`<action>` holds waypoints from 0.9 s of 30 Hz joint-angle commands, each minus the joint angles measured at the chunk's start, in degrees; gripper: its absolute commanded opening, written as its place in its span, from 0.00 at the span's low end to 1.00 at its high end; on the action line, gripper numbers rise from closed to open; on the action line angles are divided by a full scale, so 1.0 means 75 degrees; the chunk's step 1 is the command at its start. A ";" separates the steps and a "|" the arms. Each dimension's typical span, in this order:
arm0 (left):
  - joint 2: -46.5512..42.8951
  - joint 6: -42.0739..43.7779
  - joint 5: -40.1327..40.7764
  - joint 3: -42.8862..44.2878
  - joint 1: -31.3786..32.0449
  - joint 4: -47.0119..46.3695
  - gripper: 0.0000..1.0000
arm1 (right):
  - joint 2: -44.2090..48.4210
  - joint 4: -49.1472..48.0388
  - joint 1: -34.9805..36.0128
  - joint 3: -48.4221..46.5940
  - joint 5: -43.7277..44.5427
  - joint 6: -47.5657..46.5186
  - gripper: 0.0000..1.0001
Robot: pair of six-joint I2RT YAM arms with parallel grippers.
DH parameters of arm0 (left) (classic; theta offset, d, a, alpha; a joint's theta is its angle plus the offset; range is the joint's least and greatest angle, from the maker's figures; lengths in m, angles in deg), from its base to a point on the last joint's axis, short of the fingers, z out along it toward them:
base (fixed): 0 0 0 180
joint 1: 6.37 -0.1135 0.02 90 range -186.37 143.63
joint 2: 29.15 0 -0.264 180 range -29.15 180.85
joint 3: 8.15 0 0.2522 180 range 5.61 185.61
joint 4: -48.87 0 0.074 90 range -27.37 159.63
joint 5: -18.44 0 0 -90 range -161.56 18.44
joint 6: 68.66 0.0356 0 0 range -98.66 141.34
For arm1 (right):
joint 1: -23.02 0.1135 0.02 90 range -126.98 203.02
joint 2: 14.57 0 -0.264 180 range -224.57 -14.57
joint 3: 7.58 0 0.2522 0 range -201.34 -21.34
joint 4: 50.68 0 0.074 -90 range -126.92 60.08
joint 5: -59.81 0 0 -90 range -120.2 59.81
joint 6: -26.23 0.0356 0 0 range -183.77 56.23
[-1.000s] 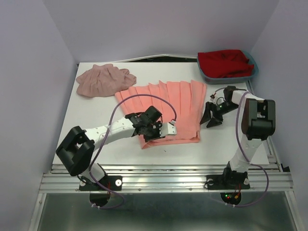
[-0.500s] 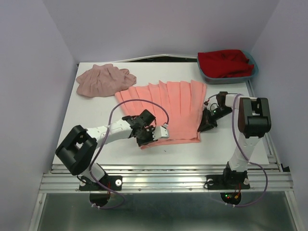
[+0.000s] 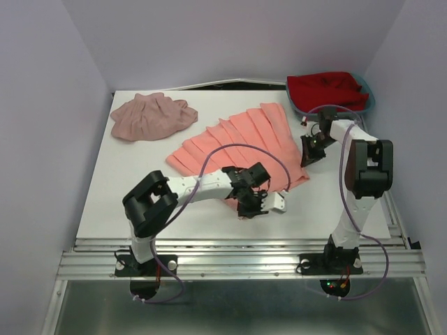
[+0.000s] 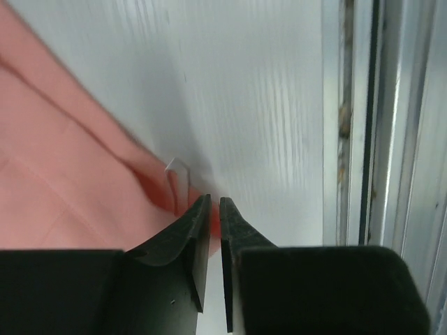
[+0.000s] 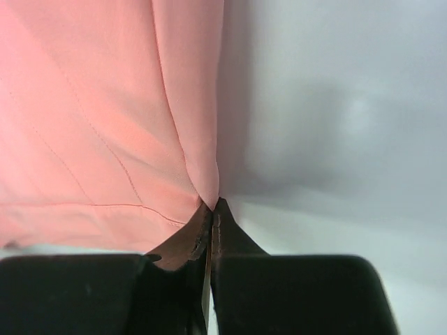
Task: Fold and stack the skirts
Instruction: Fold the skirt
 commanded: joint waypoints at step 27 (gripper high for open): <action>-0.1352 -0.0025 0.2165 -0.0967 -0.3882 -0.1952 0.45 | 0.0352 -0.1275 0.2212 -0.0080 0.1641 -0.0060 0.50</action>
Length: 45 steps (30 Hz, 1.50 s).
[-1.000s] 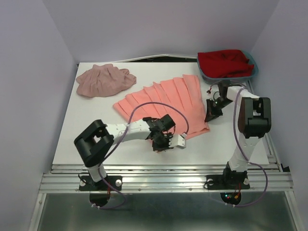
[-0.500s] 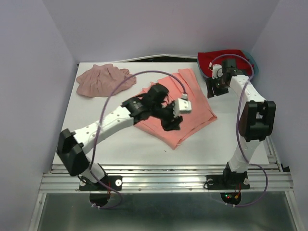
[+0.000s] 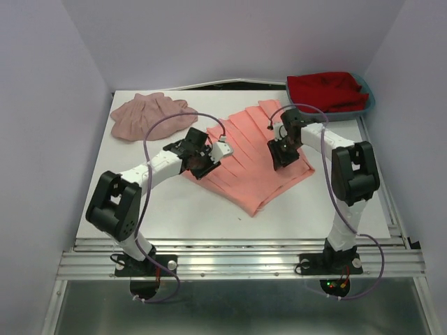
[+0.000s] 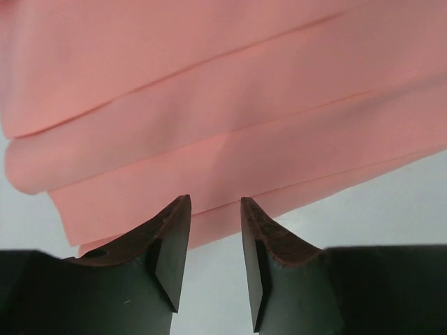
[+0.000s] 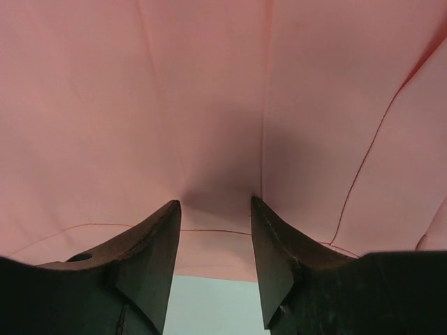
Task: Fold and stack the skirts
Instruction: Fold the skirt
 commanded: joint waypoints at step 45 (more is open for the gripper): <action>-0.1263 -0.3106 -0.2395 -0.0655 -0.1305 -0.1118 0.92 | 0.0879 -0.1007 -0.2088 0.1767 -0.1628 0.2455 0.41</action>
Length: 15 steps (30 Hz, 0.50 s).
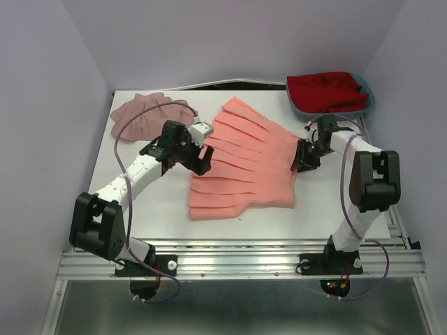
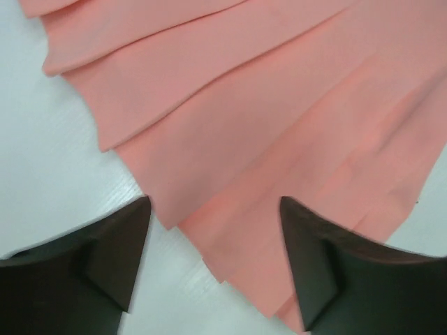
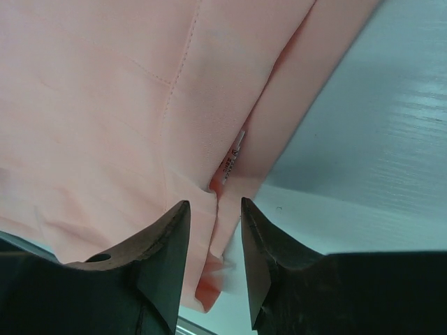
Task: Fold and stack the skirts
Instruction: Fold the skirt
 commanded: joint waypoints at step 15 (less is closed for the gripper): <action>0.2489 -0.2857 -0.3937 0.0474 -0.3329 -0.2220 0.99 | -0.0632 -0.0671 -0.0019 -0.0086 -0.0680 0.0344 0.21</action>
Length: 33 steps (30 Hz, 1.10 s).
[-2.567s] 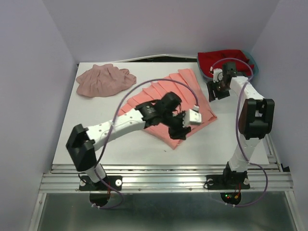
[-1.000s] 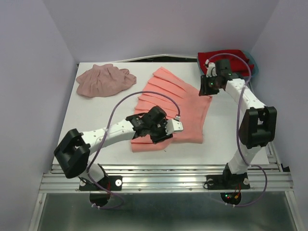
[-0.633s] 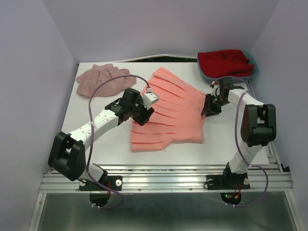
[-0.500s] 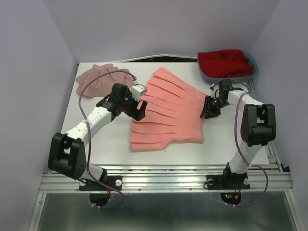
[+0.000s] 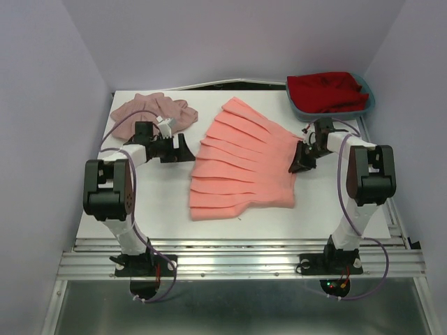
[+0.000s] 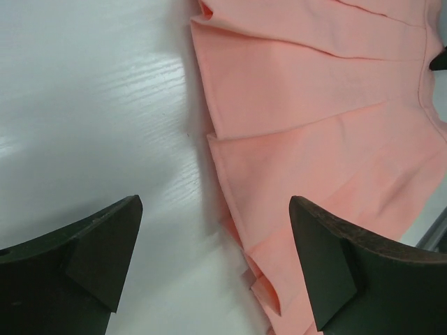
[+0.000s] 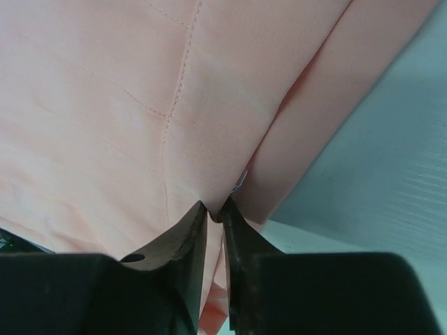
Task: Fold and stack the skirts
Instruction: Fold the skirt
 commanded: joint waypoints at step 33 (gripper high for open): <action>0.1780 -0.1987 -0.2062 0.0706 0.0553 -0.2583 0.88 | -0.0090 0.0006 -0.0010 -0.0376 -0.0097 -0.0317 0.01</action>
